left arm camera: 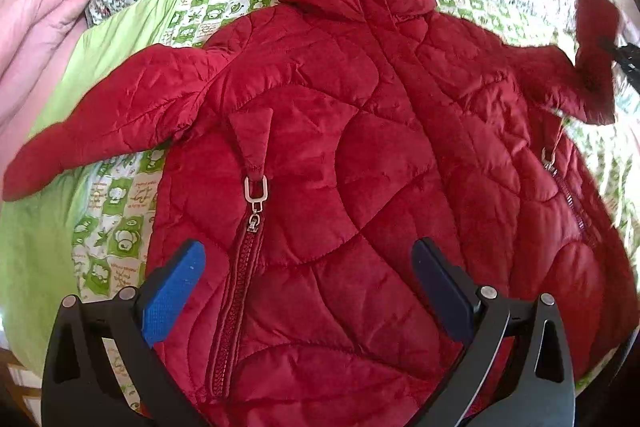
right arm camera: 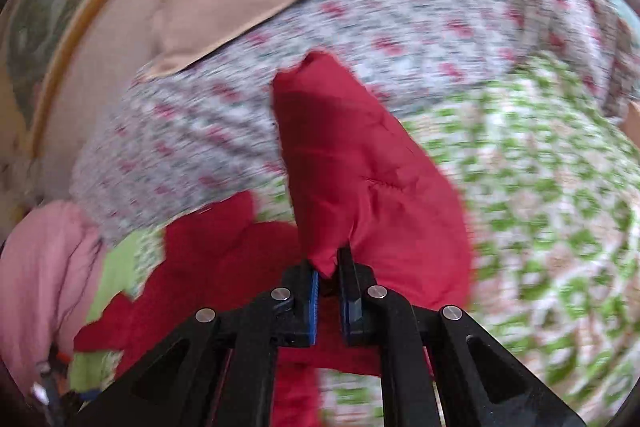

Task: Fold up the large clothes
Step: 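Fold the held sleeve across the jacket body with the right gripper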

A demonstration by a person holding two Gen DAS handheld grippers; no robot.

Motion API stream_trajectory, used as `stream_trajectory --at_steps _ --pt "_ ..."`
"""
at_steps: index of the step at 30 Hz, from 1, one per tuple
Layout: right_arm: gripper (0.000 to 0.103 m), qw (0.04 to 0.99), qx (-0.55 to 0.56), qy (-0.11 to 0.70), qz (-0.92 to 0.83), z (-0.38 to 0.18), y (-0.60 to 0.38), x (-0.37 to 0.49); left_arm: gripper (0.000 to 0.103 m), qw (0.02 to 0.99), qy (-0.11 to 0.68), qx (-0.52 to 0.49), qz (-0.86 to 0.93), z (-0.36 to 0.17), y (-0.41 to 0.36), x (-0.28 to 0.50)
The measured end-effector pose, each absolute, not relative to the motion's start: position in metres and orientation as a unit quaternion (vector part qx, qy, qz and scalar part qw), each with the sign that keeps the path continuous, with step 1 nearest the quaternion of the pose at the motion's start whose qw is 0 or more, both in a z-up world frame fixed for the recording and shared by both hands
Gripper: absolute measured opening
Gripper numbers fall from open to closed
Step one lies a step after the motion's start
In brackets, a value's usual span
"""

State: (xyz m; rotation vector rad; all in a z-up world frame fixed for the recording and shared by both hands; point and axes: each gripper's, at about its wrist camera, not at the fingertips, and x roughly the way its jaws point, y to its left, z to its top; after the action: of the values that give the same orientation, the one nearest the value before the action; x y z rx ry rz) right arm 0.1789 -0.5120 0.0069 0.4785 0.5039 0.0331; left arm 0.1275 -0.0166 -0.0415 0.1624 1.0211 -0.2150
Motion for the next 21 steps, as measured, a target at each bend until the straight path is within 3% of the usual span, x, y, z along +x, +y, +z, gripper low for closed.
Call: stream_trajectory --at_steps 11,21 --pt "0.006 0.928 0.159 0.292 0.17 0.002 -0.345 0.221 0.103 0.851 0.497 -0.06 -0.158 -0.024 0.027 0.161" --pt "0.006 0.899 0.074 0.352 0.249 -0.046 -0.212 0.242 0.103 0.834 0.496 -0.145 -0.194 -0.014 0.06 0.203"
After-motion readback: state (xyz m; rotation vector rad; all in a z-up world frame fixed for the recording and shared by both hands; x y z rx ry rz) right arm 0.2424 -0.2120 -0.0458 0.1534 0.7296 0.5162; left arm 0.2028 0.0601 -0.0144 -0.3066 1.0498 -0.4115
